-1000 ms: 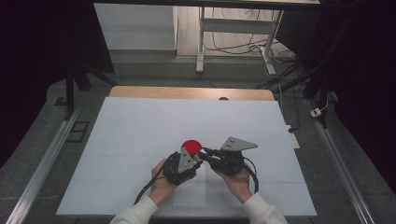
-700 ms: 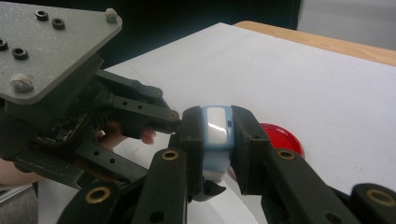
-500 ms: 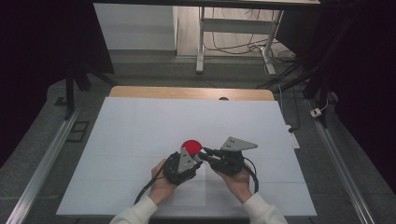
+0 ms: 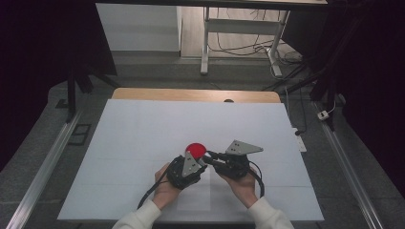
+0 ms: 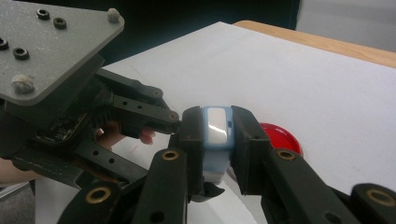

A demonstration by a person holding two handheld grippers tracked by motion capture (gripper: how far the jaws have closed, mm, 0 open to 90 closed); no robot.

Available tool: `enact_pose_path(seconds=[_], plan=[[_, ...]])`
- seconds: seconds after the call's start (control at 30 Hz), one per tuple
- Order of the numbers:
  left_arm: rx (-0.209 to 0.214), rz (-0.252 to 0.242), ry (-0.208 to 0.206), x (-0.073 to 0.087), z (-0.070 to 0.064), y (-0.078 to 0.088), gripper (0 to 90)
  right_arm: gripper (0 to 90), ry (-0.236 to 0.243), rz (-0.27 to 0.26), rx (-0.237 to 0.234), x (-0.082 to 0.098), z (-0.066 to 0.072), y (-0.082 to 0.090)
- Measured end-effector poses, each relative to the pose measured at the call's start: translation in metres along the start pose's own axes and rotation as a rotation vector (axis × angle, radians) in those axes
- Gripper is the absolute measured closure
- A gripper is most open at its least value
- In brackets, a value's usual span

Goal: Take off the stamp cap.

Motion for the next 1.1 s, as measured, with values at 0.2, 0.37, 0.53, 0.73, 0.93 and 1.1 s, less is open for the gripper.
enact_pose_path(seconds=[0.2, 0.37, 0.53, 0.73, 0.93, 1.1], plan=[[-0.001, 0.01, -0.007, 0.0011, -0.0005, -0.0005, 65.4, 75.1, 0.004, 0.008, -0.003, 0.0011, 0.0004, -0.0008], [0.009, 0.004, 0.003, 0.0005, 0.0, -0.0001, 65.4, 75.1, 0.001, 0.005, -0.002, 0.001, 0.0001, -0.0007], [0.012, -0.002, 0.019, -0.0002, -0.0003, 0.0001, 65.4, 75.1, -0.002, -0.001, -0.002, -0.0001, -0.0002, 0.0003], [0.012, 0.0, 0.022, 0.0007, -0.001, -0.0003, 65.5, 75.1, 0.0, 0.003, -0.001, 0.0004, -0.0002, 0.0002], [0.003, 0.015, -0.005, 0.0026, -0.0005, -0.0007, 65.6, 75.0, 0.006, 0.014, -0.001, 0.0017, 0.0007, -0.0009], [0.003, 0.026, -0.016, 0.0038, -0.0003, -0.0012, 65.6, 75.0, 0.007, 0.021, -0.002, 0.003, 0.0006, -0.002]])
Point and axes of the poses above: each handheld gripper's, and its own axes: y roughly backward along the jaws, x roughly out of its underside, z roughly to its left, the point moved 9 cm from there along -y, roughly forward along the jaws, and after that the axes turned 5 degrees about y, right-handed, at the moved point
